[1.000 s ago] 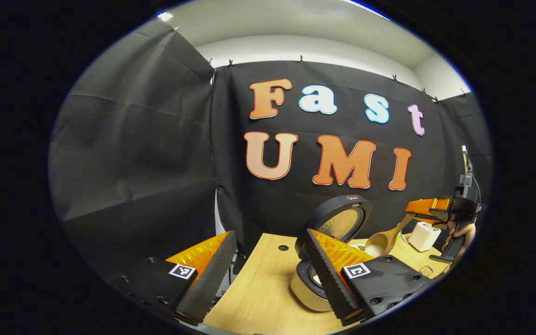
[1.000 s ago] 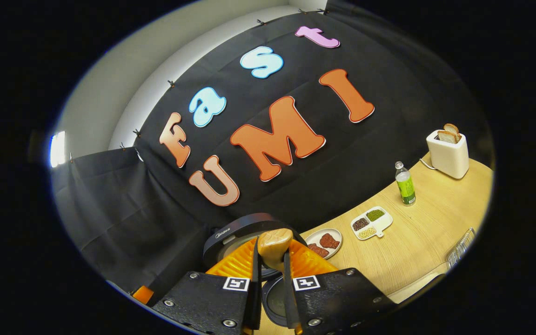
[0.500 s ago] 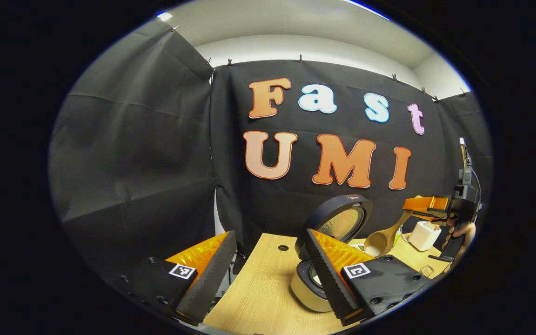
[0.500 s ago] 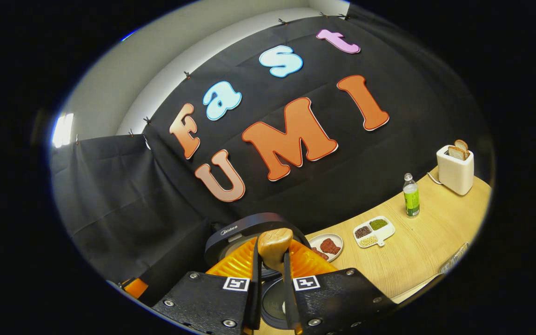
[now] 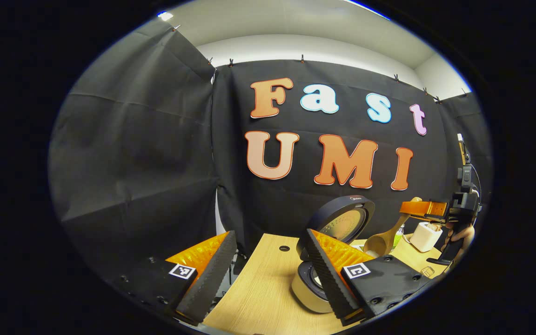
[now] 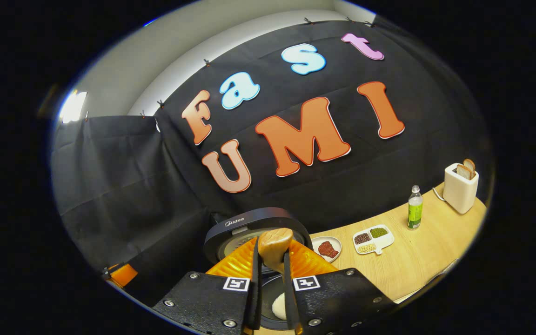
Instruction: Close the left gripper, press the button to open the rice cooker; take a wooden spoon from the chopstick holder with the right hand, scoop a spoonful of rice and pour it into the rice cooker, then put the wooden spoon back into the chopstick holder.
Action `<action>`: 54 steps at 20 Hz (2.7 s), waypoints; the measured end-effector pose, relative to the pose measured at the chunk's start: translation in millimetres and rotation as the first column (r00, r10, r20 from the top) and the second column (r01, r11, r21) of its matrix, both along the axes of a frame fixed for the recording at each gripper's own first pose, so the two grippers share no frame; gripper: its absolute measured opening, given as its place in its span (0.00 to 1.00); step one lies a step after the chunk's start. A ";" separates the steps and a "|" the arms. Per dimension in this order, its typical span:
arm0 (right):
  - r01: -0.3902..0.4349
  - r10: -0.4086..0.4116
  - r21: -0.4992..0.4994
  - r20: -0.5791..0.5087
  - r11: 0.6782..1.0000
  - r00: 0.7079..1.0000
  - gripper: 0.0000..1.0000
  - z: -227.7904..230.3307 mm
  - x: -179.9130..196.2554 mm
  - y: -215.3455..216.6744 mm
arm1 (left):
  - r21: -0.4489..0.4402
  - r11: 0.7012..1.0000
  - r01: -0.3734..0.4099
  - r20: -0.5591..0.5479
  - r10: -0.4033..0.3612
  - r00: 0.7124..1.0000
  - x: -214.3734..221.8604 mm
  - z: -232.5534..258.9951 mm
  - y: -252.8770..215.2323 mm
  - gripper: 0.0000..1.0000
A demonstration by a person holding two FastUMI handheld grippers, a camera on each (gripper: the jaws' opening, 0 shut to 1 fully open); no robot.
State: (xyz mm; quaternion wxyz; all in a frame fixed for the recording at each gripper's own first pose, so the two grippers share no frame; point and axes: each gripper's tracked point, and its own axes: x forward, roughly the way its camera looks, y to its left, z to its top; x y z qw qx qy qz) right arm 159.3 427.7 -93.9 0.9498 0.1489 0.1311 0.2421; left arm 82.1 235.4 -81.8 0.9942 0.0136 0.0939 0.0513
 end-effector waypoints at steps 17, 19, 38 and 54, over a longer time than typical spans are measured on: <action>-0.121 0.144 -0.244 0.079 0.962 0.986 0.20 -22.0 -14.4 34.3 | 0.027 1.000 -0.008 -0.012 0.008 1.000 3.0 -6.5 2.9 0.97; -0.127 0.156 -0.276 0.084 0.953 0.984 0.20 -26.0 -14.6 35.6 | 0.035 0.999 -0.006 -0.017 0.007 1.000 3.8 -6.2 3.2 0.97; -0.064 0.077 -0.210 0.053 0.976 0.996 0.20 -12.6 -6.9 -26.1 | 0.013 1.000 -0.024 -0.009 0.024 1.000 5.3 2.2 -1.9 0.97; 0.256 -0.249 -0.228 0.060 0.939 0.967 0.20 -6.8 -10.4 -248.3 | 0.005 1.000 0.011 0.014 -0.011 1.000 4.8 4.3 -51.0 0.97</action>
